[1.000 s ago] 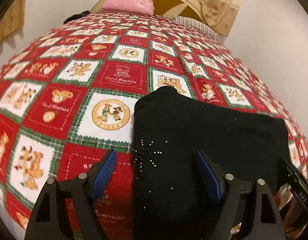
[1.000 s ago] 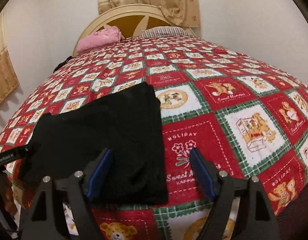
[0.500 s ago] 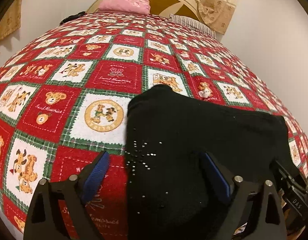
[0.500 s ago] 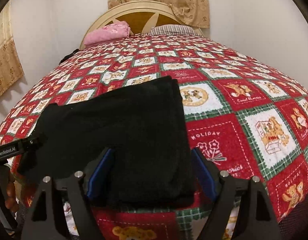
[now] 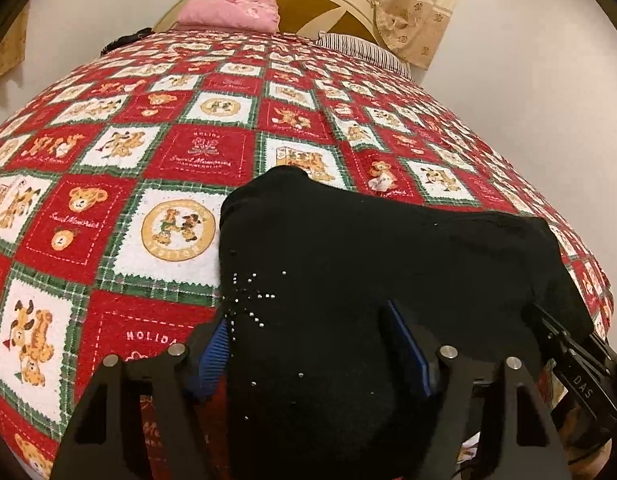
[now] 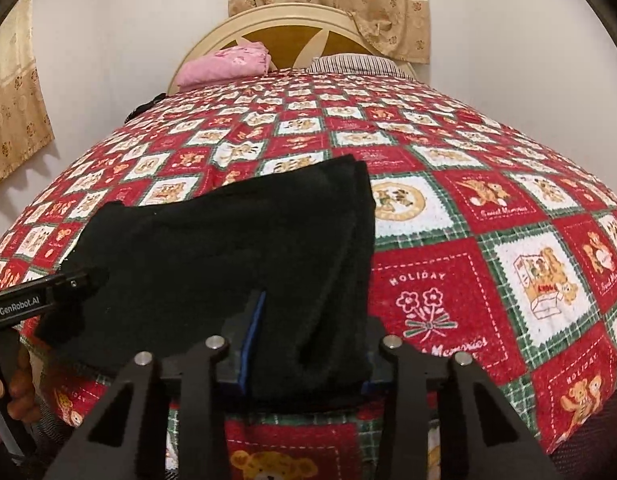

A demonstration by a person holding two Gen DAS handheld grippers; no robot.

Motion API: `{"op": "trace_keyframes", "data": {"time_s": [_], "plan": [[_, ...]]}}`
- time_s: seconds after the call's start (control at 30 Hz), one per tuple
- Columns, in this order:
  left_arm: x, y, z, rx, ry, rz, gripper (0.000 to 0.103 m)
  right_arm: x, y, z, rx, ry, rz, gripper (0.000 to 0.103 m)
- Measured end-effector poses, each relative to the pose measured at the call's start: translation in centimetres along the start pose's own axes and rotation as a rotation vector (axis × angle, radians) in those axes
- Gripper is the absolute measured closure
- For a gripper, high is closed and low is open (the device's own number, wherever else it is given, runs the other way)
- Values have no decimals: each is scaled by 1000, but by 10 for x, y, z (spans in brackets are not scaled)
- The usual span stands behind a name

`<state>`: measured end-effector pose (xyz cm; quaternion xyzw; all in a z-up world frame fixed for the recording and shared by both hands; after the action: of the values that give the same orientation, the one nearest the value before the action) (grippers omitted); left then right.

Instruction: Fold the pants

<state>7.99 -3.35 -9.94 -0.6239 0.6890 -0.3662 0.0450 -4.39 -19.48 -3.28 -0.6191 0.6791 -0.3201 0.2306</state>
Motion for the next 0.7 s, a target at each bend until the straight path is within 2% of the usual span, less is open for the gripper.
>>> {"op": "trace_keyframes", "data": {"time_s": [0.03, 0.1, 0.23, 0.43, 0.7], "plan": [[1, -1, -1, 2, 13, -3, 49, 0, 0, 0, 0, -1, 4, 64], [2, -2, -4, 2, 45, -20, 62, -1, -1, -2, 3, 4, 0, 67], [1, -4, -9, 20, 44, -23, 75, -5, -3, -5, 11, 18, -21, 70], [6, -9, -21, 47, 66, -10, 82, -10, -9, -14, 36, 41, -48, 71], [6, -28, -37, 84, 93, -4, 84, -25, -38, -27, 99, 28, -80, 72]]}}
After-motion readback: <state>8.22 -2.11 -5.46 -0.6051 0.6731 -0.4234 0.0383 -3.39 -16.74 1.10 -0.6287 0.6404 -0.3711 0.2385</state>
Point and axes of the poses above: each gripper's, at about its wrist camera, not at the fingertips, and z roughly the way its jaws point, x to its right, y to its underside, the point moved 4 cm from there along z, roughly the way its jaws point, and after that the axes turned 11 degrees about -z, right-handed, at the moved point
